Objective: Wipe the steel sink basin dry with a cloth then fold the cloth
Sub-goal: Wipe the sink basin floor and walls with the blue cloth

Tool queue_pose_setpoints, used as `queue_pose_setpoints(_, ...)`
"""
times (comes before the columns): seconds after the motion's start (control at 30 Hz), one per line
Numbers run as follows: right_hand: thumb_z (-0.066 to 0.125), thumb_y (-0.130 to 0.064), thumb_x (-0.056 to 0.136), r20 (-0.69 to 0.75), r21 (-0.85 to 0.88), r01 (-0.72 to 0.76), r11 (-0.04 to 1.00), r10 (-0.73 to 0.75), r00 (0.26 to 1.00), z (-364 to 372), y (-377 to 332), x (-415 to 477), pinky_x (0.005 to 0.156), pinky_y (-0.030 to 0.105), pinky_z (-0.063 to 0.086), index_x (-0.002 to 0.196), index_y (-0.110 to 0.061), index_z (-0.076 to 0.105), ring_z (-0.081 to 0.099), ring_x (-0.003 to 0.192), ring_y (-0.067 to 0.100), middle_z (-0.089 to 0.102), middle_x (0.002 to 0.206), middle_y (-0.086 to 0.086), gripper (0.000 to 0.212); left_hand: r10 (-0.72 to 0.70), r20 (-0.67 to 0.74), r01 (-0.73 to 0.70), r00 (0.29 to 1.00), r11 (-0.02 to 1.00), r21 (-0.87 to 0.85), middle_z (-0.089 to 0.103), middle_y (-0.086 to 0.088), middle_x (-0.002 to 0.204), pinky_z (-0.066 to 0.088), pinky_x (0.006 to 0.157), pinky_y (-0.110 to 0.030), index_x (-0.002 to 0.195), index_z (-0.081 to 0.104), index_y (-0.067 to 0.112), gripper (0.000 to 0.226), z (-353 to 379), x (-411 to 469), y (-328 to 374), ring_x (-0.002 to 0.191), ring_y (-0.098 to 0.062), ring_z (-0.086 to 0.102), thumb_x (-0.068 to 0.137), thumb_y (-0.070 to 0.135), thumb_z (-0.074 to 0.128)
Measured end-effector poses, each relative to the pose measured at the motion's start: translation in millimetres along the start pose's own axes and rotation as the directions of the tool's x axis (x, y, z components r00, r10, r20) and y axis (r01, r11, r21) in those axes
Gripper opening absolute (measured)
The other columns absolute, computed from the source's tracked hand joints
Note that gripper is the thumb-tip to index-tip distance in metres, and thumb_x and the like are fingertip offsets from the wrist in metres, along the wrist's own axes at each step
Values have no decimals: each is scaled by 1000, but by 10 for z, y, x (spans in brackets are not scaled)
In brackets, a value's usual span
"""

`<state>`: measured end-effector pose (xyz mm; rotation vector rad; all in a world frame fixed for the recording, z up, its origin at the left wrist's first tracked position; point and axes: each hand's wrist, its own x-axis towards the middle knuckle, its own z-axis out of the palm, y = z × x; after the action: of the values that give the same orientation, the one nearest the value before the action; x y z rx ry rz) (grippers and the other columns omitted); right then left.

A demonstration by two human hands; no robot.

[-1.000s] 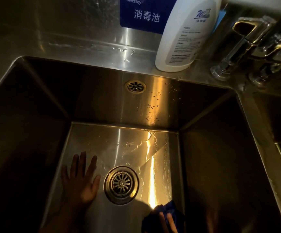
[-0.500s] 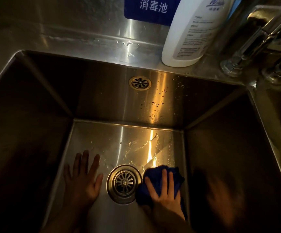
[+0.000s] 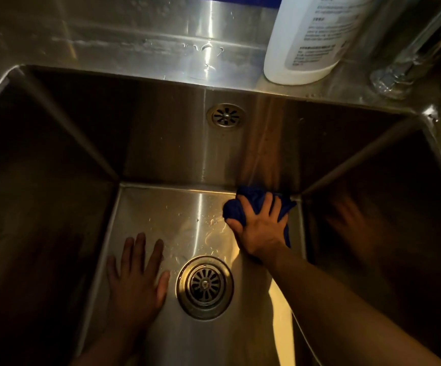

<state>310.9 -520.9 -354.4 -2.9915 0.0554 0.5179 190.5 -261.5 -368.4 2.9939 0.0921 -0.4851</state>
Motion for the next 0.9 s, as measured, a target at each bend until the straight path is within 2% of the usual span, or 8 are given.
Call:
queue_pose_setpoints(0.23,17,-76,85,9,-14,2,1000,-2,1000,9,11,1,109,67,6,146,-46,3,-4,143,43,-1,158,20,69,1,-40,-1,999,1000,-14,20,-11,158,19,107,-60,147,32,28,68,30,-14,1,145,-32,19,91,59,9)
queue_pose_setpoints(0.37,26,-64,92,-87,-101,25,995,-34,996,-97,15,-67,102,60,27,145,-37,19,21,132,40,23,147,20,59,7,-79,-9,997,1000,-23,20,-12,158,19,107,-61,148,30,28,68,39,-13,-6,145,-32,19,91,59,8)
queue_pose_setpoints(0.5,36,-52,94,-123,-7,46,999,-47,991,-235,69,-520,92,52,38,137,-32,34,36,116,36,40,129,18,47,17,-118,-20,993,999,-25,20,-11,158,20,107,-61,148,29,29,64,76,-4,-12,145,-32,19,91,55,18)
queue_pose_setpoints(0.6,53,-45,83,-212,-38,151,988,-156,965,-282,53,-1162,70,49,51,120,-28,57,58,94,39,58,109,21,40,29,-153,-35,988,999,-41,19,-9,158,20,107,-60,147,31,29,67,97,-8,-23,146,-30,18,84,50,34)
queue_pose_setpoints(0.7,39,-46,71,-177,-161,204,965,-232,956,-165,-44,-1869,58,39,57,85,-35,75,70,74,32,72,87,11,40,24,-140,-31,990,998,-48,16,-8,159,18,108,-60,148,27,31,68,98,-19,-35,147,-29,13,84,52,32)
queue_pose_setpoints(0.77,34,-44,74,-128,-135,22,991,-40,991,-59,-174,-2091,53,33,56,63,-23,77,71,61,26,73,69,6,49,12,-125,-18,992,999,-48,15,-8,159,17,108,-60,148,27,31,68,101,-11,-39,147,-29,13,84,52,30)
queue_pose_setpoints(0.83,19,-26,98,-111,156,-238,959,256,960,62,-236,-2188,46,34,52,36,-11,62,60,38,33,59,42,12,76,-2,-124,-4,992,999,-53,17,-8,159,16,110,-59,147,28,31,67,91,-18,-20,147,-28,13,83,52,31)
queue_pose_setpoints(0.9,6,-46,95,56,384,-415,825,428,902,74,-313,-2133,55,40,50,38,-7,52,56,43,34,51,42,16,83,-4,-135,-4,991,998,-58,18,-9,159,14,111,-59,147,30,31,67,84,-25,-4,147,-28,14,83,51,30)
